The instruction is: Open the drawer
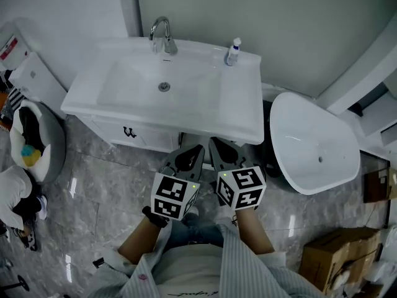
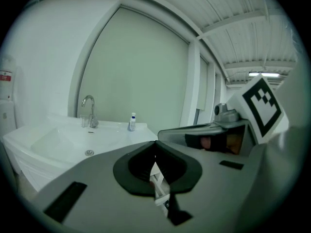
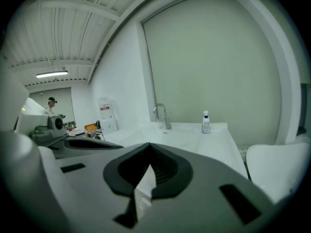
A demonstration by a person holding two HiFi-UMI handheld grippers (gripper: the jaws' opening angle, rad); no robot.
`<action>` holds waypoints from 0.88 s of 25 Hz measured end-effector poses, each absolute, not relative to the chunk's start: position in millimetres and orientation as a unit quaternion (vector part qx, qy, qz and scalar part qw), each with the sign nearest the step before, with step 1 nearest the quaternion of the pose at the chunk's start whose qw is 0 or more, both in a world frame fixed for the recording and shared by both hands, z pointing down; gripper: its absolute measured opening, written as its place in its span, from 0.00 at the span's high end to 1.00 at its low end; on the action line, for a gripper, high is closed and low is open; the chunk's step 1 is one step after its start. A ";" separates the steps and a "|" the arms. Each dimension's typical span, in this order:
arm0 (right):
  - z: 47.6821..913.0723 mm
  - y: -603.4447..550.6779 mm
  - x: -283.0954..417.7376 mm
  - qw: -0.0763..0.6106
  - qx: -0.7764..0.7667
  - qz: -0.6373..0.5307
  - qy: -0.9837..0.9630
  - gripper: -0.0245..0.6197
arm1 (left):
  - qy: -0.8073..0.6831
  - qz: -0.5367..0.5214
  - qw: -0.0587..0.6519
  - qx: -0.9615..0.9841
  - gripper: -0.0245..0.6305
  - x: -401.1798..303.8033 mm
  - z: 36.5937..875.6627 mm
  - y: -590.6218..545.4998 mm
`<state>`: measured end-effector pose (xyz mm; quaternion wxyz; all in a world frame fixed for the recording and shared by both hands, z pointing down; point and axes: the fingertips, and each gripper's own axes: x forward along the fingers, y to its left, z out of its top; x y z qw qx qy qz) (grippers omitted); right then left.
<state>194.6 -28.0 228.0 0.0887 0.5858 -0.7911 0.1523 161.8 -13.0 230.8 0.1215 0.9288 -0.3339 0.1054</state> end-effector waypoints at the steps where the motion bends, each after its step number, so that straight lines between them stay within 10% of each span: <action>1: 222.8 -25.4 193.7 0.087 0.584 0.149 -0.793 0.95 | -0.332 0.104 0.120 0.930 0.94 161.7 228.2 -10.9; 22: 206.0 16.8 167.8 0.080 0.521 0.174 -0.832 0.95 | -0.339 0.071 0.104 0.932 0.94 138.1 187.0 10.4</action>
